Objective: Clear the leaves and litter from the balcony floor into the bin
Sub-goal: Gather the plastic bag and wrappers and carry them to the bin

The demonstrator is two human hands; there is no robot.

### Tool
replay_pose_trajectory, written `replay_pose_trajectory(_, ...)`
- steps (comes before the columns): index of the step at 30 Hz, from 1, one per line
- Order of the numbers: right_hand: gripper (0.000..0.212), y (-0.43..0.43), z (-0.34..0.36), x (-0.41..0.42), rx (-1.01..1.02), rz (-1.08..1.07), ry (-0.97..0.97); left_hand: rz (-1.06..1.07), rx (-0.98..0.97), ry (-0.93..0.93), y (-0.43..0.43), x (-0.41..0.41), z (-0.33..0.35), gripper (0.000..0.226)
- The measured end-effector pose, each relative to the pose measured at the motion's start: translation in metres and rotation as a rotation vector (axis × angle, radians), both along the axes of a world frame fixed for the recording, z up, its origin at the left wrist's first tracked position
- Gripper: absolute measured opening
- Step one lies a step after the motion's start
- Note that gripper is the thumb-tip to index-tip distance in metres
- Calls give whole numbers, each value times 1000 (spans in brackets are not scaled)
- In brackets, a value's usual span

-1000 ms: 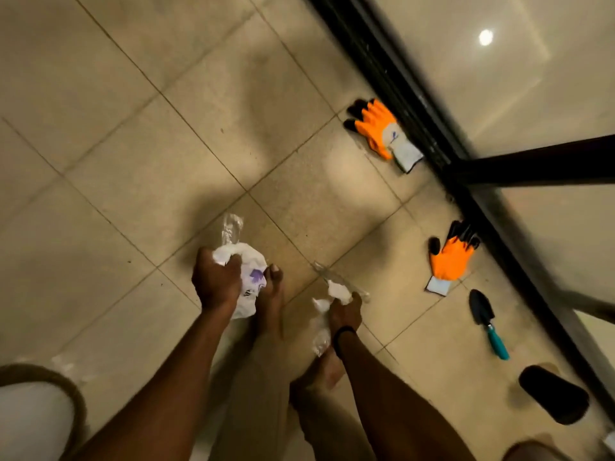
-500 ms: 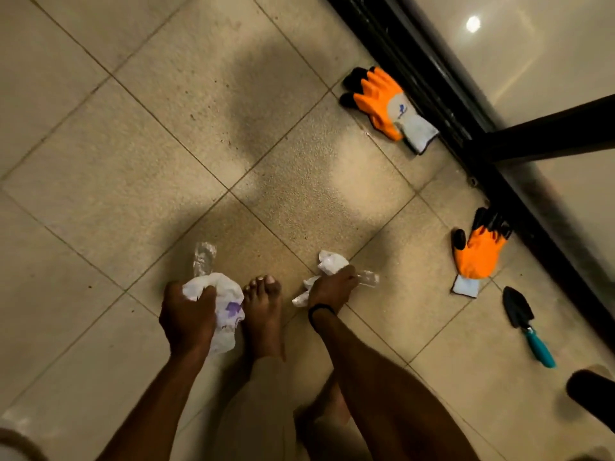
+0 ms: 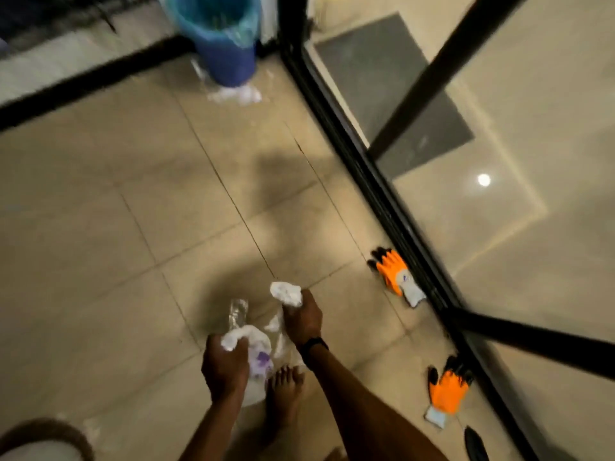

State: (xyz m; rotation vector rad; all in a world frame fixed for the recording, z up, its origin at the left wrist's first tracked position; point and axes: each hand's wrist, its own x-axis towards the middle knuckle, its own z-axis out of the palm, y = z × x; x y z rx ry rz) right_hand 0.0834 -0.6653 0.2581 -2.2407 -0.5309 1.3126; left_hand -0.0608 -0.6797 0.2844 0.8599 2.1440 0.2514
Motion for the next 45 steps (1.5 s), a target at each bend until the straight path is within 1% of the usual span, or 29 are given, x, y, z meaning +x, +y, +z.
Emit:
replay_pose_trajectory(2, 12, 24, 51, 5, 6, -28, 3, 57, -6, -14, 32, -2, 44, 22)
replay_pose_trajectory(5, 34, 62, 105, 19, 29, -73, -2, 117, 17, -20, 85, 0, 93, 18)
replay_pose_trajectory(6, 34, 78, 120, 24, 13, -87, 15, 133, 28, -23, 104, 2, 104, 17)
replay_pose_trajectory(9, 10, 133, 140, 38, 51, -114, 63, 158, 62, -9, 167, 10, 123, 16)
replay_pose_trajectory(11, 7, 173, 146, 50, 63, -140, 70, 181, 60, 1, 209, 16, 123, 18)
replay_pose_trajectory(15, 8, 261, 118, 70, 85, -154, 84, 195, 98, 34, 298, 35, 96, 19)
replay_pose_trajectory(18, 14, 317, 97, 75, 58, -131, 78, 245, 69, 45, 363, 50, 80, 19)
replay_pose_trajectory(21, 9, 377, 96, 82, 78, -146, 71, 273, 91, -11, 437, 62, 76, 19)
replay_pose_trajectory(24, 7, 442, 96, 83, 83, -132, 77, 236, 115, -43, 518, 72, 75, 19)
replay_pose_trajectory(26, 8, 488, 86, 84, 77, -137, 72, 223, 107, -60, 574, 78, 69, 23)
replay_pose_trajectory(29, 13, 559, 71, 89, 108, -182, 40, 187, 119, -87, 654, 85, 50, 27)
replay_pose_trajectory(32, 13, 629, 57, 89, 109, -229, 15, 102, 98, -92, 726, 93, 29, 33)
replay_pose_trajectory(36, 14, 699, 45, 85, 103, -203, -1, -19, 62, -112, 792, 102, 12, 49)
replay_pose_trajectory(38, 21, 729, 34, 82, 96, -175, -3, -38, 56, -138, 818, 104, 1, 54)
replay_pose_trajectory(41, 36, 767, 18, 81, 62, -141, -10, -40, 84, -159, 848, 109, -13, 60)
replay_pose_trajectory(42, 38, 781, 6, 80, 46, -139, -8, -55, 85, -152, 861, 110, -25, 61)
replay_pose_trajectory(44, 39, 791, 2, 82, 25, -141, 9, -87, 78, -153, 870, 111, -25, 61)
replay_pose_trajectory(45, 39, 802, -17, 80, 11, -142, 21, -108, 60, -146, 880, 109, -44, 61)
